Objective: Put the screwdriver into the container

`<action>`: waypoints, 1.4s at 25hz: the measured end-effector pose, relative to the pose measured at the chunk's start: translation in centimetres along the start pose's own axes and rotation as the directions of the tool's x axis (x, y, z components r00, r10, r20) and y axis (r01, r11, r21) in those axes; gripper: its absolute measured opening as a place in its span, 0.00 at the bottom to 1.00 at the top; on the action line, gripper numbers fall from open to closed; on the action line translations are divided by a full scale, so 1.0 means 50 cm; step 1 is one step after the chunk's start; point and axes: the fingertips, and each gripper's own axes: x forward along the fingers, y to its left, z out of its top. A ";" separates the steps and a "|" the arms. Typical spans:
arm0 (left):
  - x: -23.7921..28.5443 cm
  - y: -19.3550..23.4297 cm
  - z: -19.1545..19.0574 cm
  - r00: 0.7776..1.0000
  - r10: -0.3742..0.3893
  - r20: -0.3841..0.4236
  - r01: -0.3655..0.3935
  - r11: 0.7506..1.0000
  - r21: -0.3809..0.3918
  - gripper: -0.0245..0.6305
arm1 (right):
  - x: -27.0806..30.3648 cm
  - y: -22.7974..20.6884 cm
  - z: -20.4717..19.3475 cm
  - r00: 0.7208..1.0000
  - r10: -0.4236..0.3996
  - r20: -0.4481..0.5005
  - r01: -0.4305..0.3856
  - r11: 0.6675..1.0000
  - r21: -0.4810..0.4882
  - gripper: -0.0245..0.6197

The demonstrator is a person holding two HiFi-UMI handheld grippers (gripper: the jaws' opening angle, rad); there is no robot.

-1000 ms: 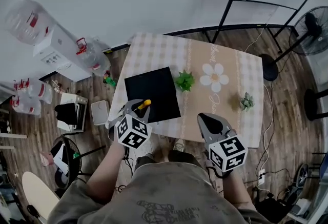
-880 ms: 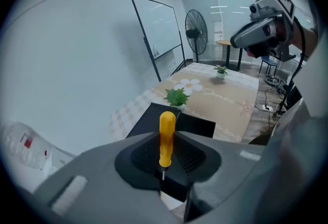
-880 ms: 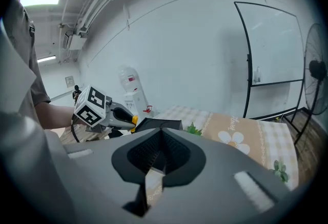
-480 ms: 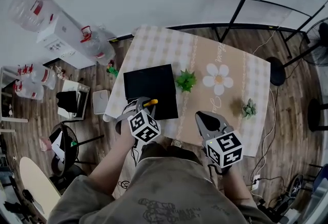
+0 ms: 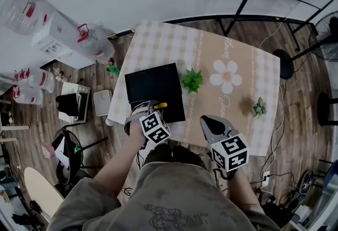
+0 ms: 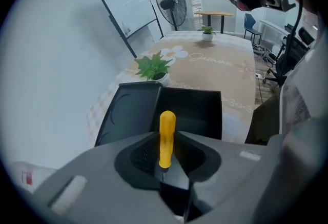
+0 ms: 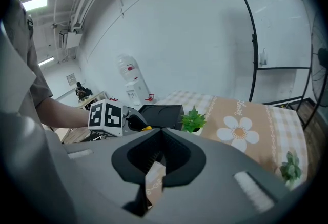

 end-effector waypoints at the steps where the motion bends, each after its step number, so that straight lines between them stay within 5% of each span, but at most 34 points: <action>1: 0.007 0.000 -0.001 1.000 -0.007 -0.002 0.007 1.000 0.011 0.17 | 0.004 0.000 -0.002 1.000 -0.004 -0.005 0.004 1.000 0.008 0.08; 15: 0.107 -0.042 0.001 0.990 -0.137 -0.015 0.138 0.983 0.122 0.17 | 0.056 0.000 -0.039 0.997 -0.048 -0.066 0.056 0.991 0.122 0.08; 24: 0.111 -0.047 -0.004 0.986 -0.165 0.021 0.163 0.983 0.086 0.17 | 0.081 0.014 -0.032 0.996 -0.037 -0.078 0.047 0.990 0.136 0.08; 28: 0.093 -0.040 -0.013 0.985 -0.169 0.036 0.167 0.984 0.057 0.25 | 0.079 0.020 -0.013 0.998 -0.036 -0.057 0.043 0.990 0.135 0.08; 35: -0.002 0.012 -0.016 0.977 -0.143 0.156 0.157 0.985 -0.077 0.24 | 0.041 0.031 0.079 0.996 -0.062 0.065 0.056 0.995 0.089 0.08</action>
